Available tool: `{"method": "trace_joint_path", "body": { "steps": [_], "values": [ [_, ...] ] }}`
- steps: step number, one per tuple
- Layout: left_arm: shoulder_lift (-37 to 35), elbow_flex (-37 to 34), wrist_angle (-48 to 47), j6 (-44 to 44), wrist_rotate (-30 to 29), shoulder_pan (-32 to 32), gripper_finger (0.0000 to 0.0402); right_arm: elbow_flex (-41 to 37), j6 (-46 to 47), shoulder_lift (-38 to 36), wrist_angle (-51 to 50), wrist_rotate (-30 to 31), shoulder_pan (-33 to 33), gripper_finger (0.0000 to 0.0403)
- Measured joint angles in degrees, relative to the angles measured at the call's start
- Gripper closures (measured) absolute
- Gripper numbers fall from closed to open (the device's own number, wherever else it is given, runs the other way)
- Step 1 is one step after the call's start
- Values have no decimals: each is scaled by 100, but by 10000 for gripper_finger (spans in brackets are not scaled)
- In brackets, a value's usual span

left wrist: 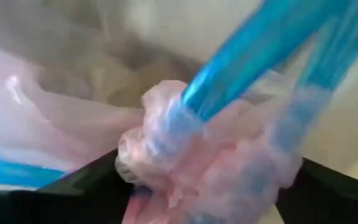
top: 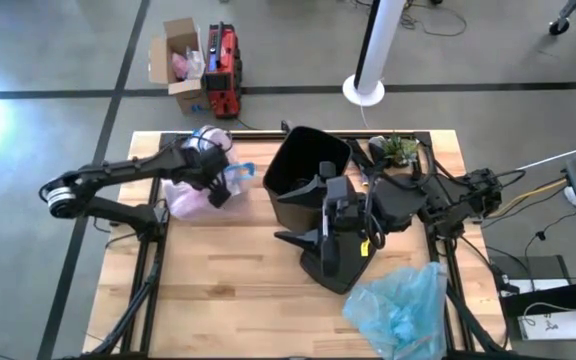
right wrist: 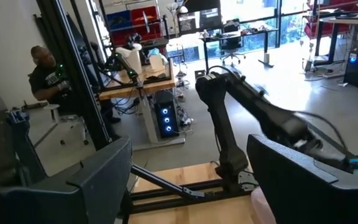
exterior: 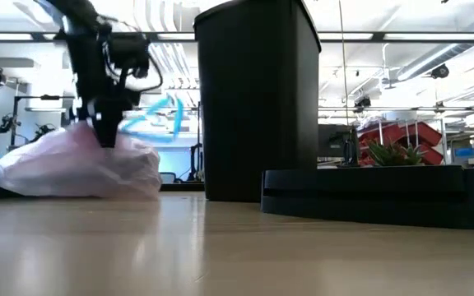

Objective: Place trash/remove bag and relplace
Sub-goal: Remove the pink trash bag from the black trash bin

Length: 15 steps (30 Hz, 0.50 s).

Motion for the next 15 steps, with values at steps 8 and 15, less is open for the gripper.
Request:
{"method": "trace_joint_path", "body": {
  "steps": [8,15],
  "values": [
    [54,1607,-1799,208,49,-61,73,0,7,-1,-335,-11,0,103],
    [-171,2518,-2972,85,892,-353,90,0,-118,1,-394,-26,0,114]
  ]
}}
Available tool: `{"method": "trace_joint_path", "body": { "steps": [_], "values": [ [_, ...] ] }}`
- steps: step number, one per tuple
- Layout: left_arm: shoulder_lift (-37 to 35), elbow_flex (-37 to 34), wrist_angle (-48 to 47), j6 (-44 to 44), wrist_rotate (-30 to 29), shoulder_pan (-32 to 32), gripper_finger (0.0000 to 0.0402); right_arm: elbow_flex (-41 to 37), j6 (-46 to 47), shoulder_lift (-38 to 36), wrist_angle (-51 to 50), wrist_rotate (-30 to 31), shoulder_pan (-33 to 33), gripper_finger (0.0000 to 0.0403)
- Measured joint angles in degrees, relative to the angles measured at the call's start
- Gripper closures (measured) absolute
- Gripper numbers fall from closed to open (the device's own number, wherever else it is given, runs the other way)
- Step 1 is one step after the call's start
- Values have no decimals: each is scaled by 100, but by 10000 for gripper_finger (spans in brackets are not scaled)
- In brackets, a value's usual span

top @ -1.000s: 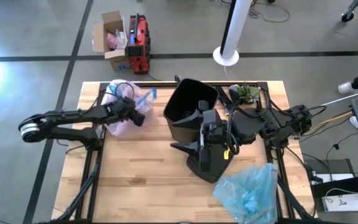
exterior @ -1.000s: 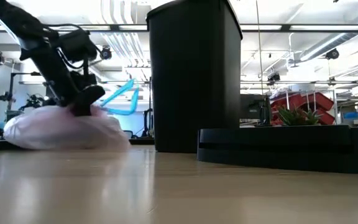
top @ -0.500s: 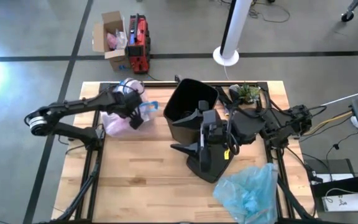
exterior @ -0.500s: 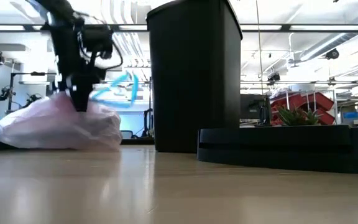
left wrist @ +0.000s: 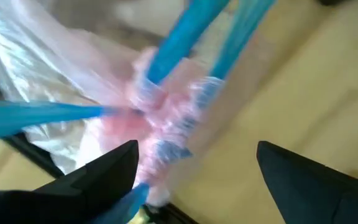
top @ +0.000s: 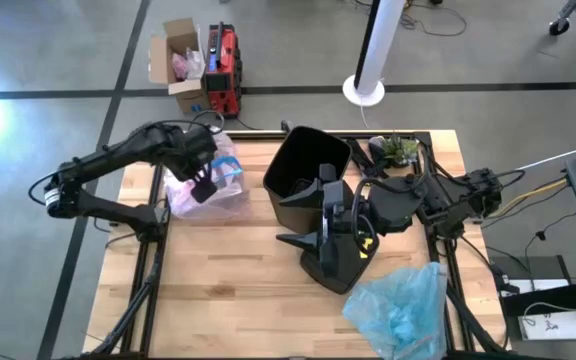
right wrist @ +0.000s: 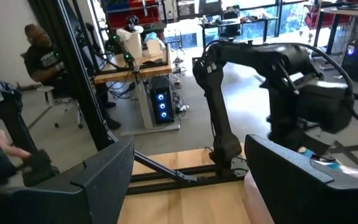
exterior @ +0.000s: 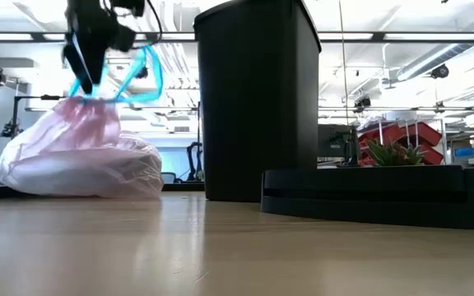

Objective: Place trash/remove bag and relplace
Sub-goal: Remove the pink trash bag from the black trash bin

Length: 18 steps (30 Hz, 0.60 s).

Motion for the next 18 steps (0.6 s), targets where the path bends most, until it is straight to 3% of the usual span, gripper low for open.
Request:
{"method": "trace_joint_path", "body": {
  "steps": [4,11,18],
  "values": [
    [-197,81,-77,-240,154,-352,90,0,-186,0,-6,-16,0,117],
    [-215,-377,-583,-870,197,-862,90,0,-311,0,-363,-24,0,102],
    [-395,-816,-572,-1526,930,-1033,90,-14,26,0,-1423,-24,112,95]
  ]
}}
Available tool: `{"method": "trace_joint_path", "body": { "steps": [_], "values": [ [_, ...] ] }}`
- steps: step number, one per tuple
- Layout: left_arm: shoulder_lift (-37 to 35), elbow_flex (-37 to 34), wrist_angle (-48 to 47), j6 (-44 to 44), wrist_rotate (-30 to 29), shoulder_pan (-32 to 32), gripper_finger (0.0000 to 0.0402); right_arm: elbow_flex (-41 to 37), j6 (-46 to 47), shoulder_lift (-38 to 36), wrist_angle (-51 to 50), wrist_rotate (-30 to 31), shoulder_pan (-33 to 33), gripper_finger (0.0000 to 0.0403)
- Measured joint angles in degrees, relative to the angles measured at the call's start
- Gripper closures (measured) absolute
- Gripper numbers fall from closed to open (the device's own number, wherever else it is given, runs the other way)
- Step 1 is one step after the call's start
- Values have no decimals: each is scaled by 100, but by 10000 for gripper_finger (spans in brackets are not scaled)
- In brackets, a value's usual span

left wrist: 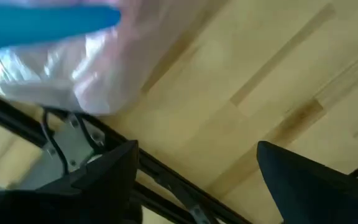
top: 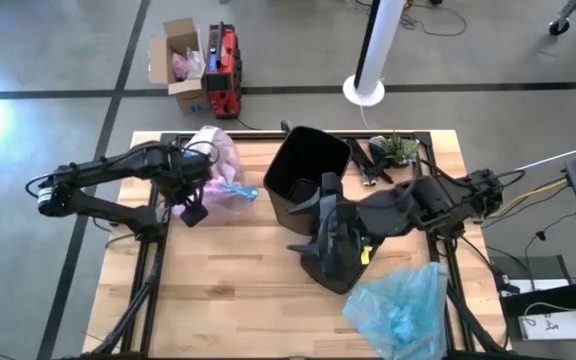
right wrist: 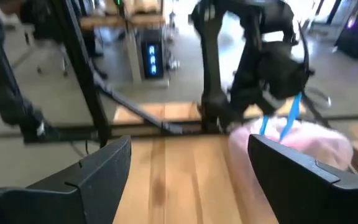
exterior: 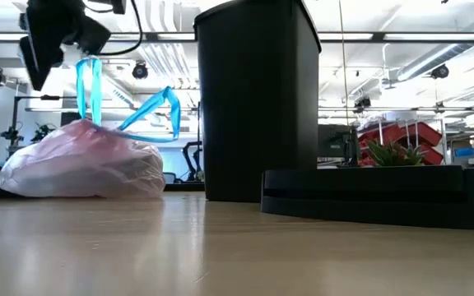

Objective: Place trash/remove bag and relplace
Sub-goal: Remove the pink trash bag from the black trash bin

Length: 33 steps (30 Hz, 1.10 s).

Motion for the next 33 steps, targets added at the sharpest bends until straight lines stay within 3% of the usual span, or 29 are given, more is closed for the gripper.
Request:
{"method": "trace_joint_path", "body": {
  "steps": [7,16,24,28,33],
  "values": [
    [-134,-94,34,-504,964,-523,90,-62,-17,0,-402,4,356,109],
    [-353,-94,1490,-1465,884,-2402,90,-84,438,0,-1682,50,727,127],
    [-198,173,1980,-2229,-1322,-3949,90,-89,444,-85,-1823,56,751,140],
    [-138,122,2677,-2466,-2427,-4724,90,-93,385,-85,-1926,171,751,145],
    [242,-60,3204,-2648,-3504,-5276,90,-99,394,-87,-1978,267,751,153]
  ]
}}
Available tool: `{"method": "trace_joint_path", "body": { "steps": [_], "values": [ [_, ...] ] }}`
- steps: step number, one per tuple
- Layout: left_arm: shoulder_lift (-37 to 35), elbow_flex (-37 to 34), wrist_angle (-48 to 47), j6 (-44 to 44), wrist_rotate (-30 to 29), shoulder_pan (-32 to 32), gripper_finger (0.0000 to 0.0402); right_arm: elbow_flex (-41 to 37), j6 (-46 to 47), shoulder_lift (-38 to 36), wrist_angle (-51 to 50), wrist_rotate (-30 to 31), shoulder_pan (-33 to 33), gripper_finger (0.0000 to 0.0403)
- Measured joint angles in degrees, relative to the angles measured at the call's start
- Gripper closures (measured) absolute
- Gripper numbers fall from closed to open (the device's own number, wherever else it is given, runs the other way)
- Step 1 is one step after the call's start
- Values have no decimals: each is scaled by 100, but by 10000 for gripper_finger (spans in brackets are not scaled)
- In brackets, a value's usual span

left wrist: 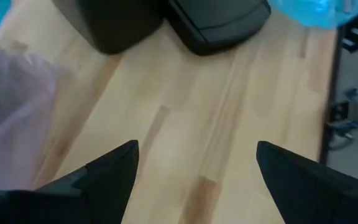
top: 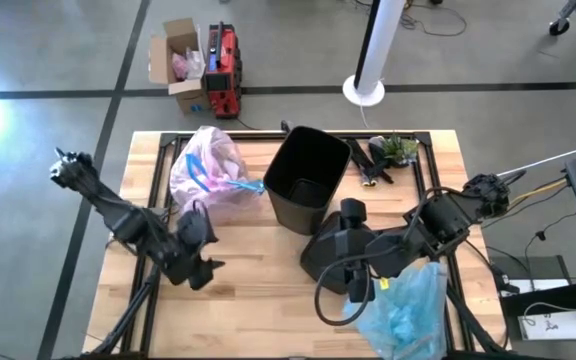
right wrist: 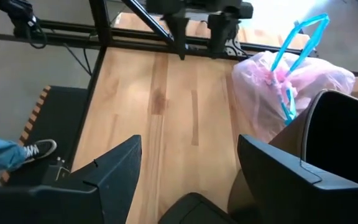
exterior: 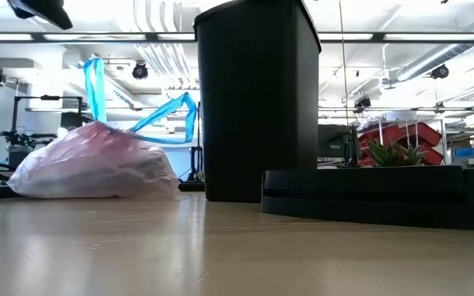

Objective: Place trash/remove bag and relplace
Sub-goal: Remove the pink trash bag from the black trash bin

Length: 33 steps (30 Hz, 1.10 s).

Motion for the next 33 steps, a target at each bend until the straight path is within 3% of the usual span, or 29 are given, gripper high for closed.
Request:
{"method": "trace_joint_path", "body": {
  "steps": [8,13,18,21,26,33],
  "values": [
    [1097,-14,13,-82,-1039,-73,90,-7,217,0,-267,0,2,170],
    [1740,-181,221,-408,-673,-43,91,-7,411,-31,-330,-2,38,180],
    [1912,-936,668,-2113,-583,-43,91,-7,733,-52,-415,-2,141,186],
    [1794,-1514,677,-3315,-877,83,99,-7,957,-55,-418,38,207,188],
    [1458,-2361,659,-4435,-1141,687,171,-6,1234,-55,-416,294,238,180],
    [628,-2782,650,-4379,-2095,1709,315,-7,1603,-55,-403,728,225,179]
  ]
}}
